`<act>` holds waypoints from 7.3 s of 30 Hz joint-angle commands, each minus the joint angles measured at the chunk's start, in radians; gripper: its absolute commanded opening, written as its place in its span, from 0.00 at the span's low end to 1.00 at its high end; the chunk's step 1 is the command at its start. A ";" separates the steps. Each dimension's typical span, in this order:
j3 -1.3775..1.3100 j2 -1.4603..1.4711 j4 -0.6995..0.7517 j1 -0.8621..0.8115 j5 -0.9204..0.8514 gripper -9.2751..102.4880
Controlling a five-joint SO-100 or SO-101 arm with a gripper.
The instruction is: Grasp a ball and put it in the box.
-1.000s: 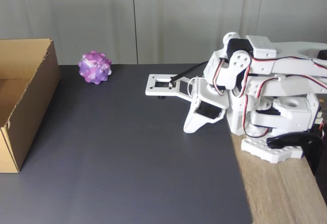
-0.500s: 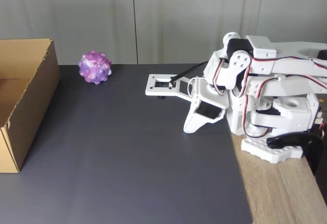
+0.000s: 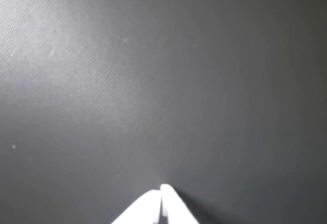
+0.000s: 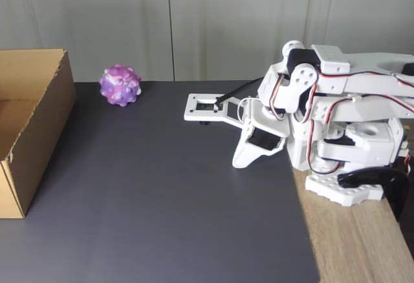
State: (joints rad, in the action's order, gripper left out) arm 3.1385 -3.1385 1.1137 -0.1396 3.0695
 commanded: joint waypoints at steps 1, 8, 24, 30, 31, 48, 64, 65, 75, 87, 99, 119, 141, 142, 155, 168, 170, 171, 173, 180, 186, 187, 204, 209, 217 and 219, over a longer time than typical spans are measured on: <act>0.009 0.008 0.018 0.012 -0.006 0.08; 0.009 0.008 0.018 0.012 -0.006 0.08; 0.009 0.008 0.018 0.012 -0.006 0.08; 0.009 0.008 0.018 0.012 -0.006 0.08; 0.009 0.008 0.018 0.012 -0.006 0.08; 0.009 0.008 0.018 0.012 -0.006 0.08; 0.009 0.008 0.018 0.012 -0.006 0.08; 0.009 0.008 0.018 0.012 -0.008 0.08; 0.009 0.008 0.018 -0.080 0.000 0.08; -0.003 0.009 -0.054 -0.163 0.112 0.08; -0.146 0.009 -0.104 -0.210 0.132 0.08; -0.874 0.730 -0.337 -0.341 0.149 0.08; -1.493 1.466 -0.526 -0.474 0.095 0.08; -1.516 1.497 -0.531 -0.471 0.092 0.08; -1.697 1.732 -0.568 -0.483 0.083 0.08; -1.695 1.770 -0.460 -0.506 0.091 0.08; -1.677 1.770 -0.445 -0.500 0.081 0.08; -1.669 1.770 -0.445 -0.499 0.083 0.08; -1.664 1.786 -0.445 -0.491 0.060 0.08; -1.677 1.856 -0.495 -0.482 0.048 0.09; -1.677 1.885 -0.534 -0.486 0.054 0.09; -1.677 1.888 -0.543 -0.486 0.052 0.10; -1.689 1.868 -0.508 -0.520 0.072 0.31; -1.692 1.873 -0.520 -0.538 0.074 0.36; -1.735 1.933 -0.531 -0.548 0.084 0.36; -1.752 1.957 -0.531 -0.555 0.084 0.36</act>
State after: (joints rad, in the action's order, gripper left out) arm 1.4327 -1.1796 0.5967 -0.6796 3.1493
